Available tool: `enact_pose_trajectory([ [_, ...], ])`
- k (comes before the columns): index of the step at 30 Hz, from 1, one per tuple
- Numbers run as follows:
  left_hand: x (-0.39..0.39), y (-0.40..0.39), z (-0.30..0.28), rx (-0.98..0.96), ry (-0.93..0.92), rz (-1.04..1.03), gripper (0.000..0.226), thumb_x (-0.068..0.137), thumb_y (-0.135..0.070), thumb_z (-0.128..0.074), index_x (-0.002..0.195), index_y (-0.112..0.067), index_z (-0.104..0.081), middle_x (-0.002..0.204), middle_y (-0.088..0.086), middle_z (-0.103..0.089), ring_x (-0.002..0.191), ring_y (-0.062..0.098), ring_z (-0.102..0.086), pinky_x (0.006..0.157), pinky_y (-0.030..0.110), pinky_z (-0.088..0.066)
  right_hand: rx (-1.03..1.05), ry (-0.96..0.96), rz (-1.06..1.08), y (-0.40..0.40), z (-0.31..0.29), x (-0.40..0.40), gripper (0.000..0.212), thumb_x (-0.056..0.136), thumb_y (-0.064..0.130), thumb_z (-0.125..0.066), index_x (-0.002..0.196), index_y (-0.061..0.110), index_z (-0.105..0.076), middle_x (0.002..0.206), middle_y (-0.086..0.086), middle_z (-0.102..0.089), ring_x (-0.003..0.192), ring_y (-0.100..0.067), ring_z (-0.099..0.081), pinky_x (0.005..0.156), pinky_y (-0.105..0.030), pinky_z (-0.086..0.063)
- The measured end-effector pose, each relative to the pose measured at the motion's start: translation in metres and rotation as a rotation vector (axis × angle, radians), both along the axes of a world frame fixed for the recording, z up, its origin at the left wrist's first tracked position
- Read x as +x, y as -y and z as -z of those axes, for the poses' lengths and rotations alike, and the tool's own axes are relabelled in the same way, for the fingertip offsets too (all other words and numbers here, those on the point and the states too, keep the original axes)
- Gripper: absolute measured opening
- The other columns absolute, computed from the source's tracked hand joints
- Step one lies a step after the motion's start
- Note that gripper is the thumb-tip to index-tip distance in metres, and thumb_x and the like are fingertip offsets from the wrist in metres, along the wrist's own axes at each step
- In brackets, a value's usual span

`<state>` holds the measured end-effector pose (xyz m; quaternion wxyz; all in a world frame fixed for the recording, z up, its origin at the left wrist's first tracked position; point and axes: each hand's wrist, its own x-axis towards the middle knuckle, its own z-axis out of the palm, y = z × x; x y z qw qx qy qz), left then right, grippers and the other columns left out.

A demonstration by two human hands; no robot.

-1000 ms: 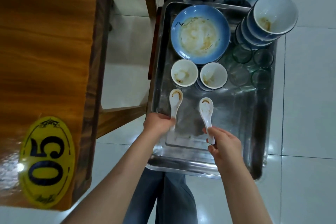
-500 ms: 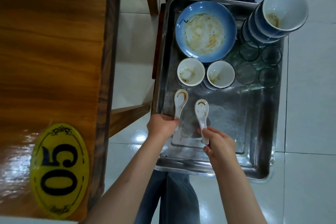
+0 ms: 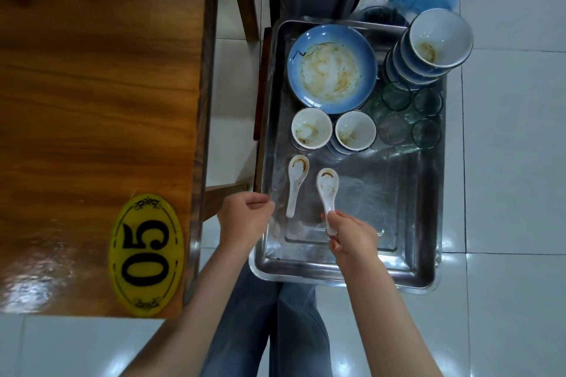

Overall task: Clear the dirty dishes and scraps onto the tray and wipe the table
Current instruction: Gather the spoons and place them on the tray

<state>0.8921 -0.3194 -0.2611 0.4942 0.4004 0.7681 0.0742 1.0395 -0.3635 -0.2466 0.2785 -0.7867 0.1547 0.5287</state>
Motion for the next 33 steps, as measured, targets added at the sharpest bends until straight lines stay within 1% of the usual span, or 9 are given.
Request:
enact_pose_trajectory([
  [2, -0.004, -0.003, -0.006, 0.033, 0.009, -0.010, 0.020, 0.081, -0.015, -0.071, 0.101, -0.015, -0.071, 0.073, -0.017, -0.060, 0.070, -0.004, -0.057, 0.055, 0.006, -0.039, 0.016, -0.004, 0.036, -0.008, 0.003, -0.008, 0.005, 0.085, 0.005, -0.065, 0.087, 0.009, -0.065, 0.079, -0.006, -0.063, 0.068, -0.016, -0.055, 0.060, -0.026, -0.049],
  [3, -0.004, -0.004, -0.009, 0.044, 0.015, -0.012, 0.020, 0.081, -0.015, -0.070, 0.101, -0.015, -0.071, 0.074, -0.016, -0.060, 0.070, -0.003, -0.058, 0.053, 0.006, -0.039, 0.022, -0.009, 0.056, -0.012, 0.005, -0.013, 0.005, 0.084, 0.004, -0.065, 0.084, 0.009, -0.065, 0.078, -0.006, -0.062, 0.067, -0.016, -0.055, 0.057, -0.024, -0.047],
  [6, -0.005, -0.007, -0.014, 0.070, 0.039, -0.003, 0.020, 0.081, -0.015, -0.070, 0.101, -0.015, -0.071, 0.075, -0.015, -0.061, 0.072, -0.002, -0.059, 0.053, 0.006, -0.041, 0.029, -0.029, 0.100, -0.025, 0.012, -0.024, 0.012, 0.083, 0.002, -0.066, 0.075, 0.010, -0.063, 0.074, -0.007, -0.062, 0.064, -0.017, -0.056, 0.056, -0.025, -0.047],
  [10, -0.007, -0.008, -0.016, 0.086, 0.064, 0.023, 0.021, 0.082, -0.015, -0.070, 0.103, -0.014, -0.070, 0.079, -0.010, -0.063, 0.073, -0.002, -0.059, 0.055, 0.007, -0.042, 0.000, -0.008, 0.092, -0.036, 0.022, -0.034, 0.004, 0.082, 0.006, -0.068, 0.086, 0.005, -0.068, 0.080, -0.012, -0.066, 0.060, -0.021, -0.055, 0.050, -0.027, -0.043],
  [14, -0.011, -0.010, -0.016, 0.100, 0.078, 0.028, 0.021, 0.082, -0.014, -0.070, 0.103, -0.013, -0.070, 0.079, -0.009, -0.064, 0.069, -0.004, -0.059, 0.048, 0.002, -0.040, -0.001, 0.038, 0.022, -0.036, 0.029, -0.037, 0.010, 0.081, 0.008, -0.069, 0.091, 0.006, -0.070, 0.095, -0.016, -0.069, 0.078, -0.027, -0.060, 0.072, -0.034, -0.050],
  [17, -0.012, -0.010, -0.016, 0.095, 0.084, 0.038, 0.021, 0.081, -0.014, -0.070, 0.103, -0.013, -0.070, 0.080, -0.007, -0.065, 0.070, -0.003, -0.060, 0.052, 0.004, -0.041, -0.008, 0.082, -0.044, -0.035, 0.031, -0.037, 0.008, 0.080, 0.011, -0.071, 0.088, 0.009, -0.070, 0.095, -0.012, -0.070, 0.089, -0.029, -0.064, 0.086, -0.038, -0.053],
  [18, -0.012, -0.010, -0.015, 0.091, 0.088, 0.037, 0.021, 0.081, -0.014, -0.070, 0.102, -0.014, -0.070, 0.080, -0.008, -0.065, 0.071, -0.003, -0.060, 0.053, 0.004, -0.041, -0.011, 0.096, -0.061, -0.035, 0.031, -0.037, 0.004, 0.080, 0.012, -0.072, 0.083, 0.011, -0.070, 0.094, -0.011, -0.070, 0.090, -0.029, -0.065, 0.087, -0.040, -0.053],
  [21, -0.012, -0.009, -0.014, 0.081, 0.079, 0.036, 0.020, 0.081, -0.014, -0.071, 0.101, -0.015, -0.071, 0.077, -0.012, -0.063, 0.070, -0.004, -0.059, 0.051, 0.004, -0.040, -0.017, 0.117, -0.097, -0.037, 0.031, -0.037, 0.009, 0.079, 0.014, -0.073, 0.075, 0.016, -0.065, 0.091, -0.009, -0.070, 0.089, -0.028, -0.065, 0.087, -0.041, -0.053],
  [33, -0.013, -0.004, -0.014, 0.050, 0.109, 0.036, 0.017, 0.079, -0.014, -0.072, 0.096, -0.017, -0.071, 0.076, -0.014, -0.065, 0.068, -0.002, -0.061, 0.048, 0.002, -0.041, -0.032, 0.095, -0.126, -0.027, 0.034, -0.032, 0.011, 0.077, 0.011, -0.075, 0.087, 0.012, -0.071, 0.094, -0.010, -0.070, 0.093, -0.028, -0.065, 0.088, -0.042, -0.053],
])
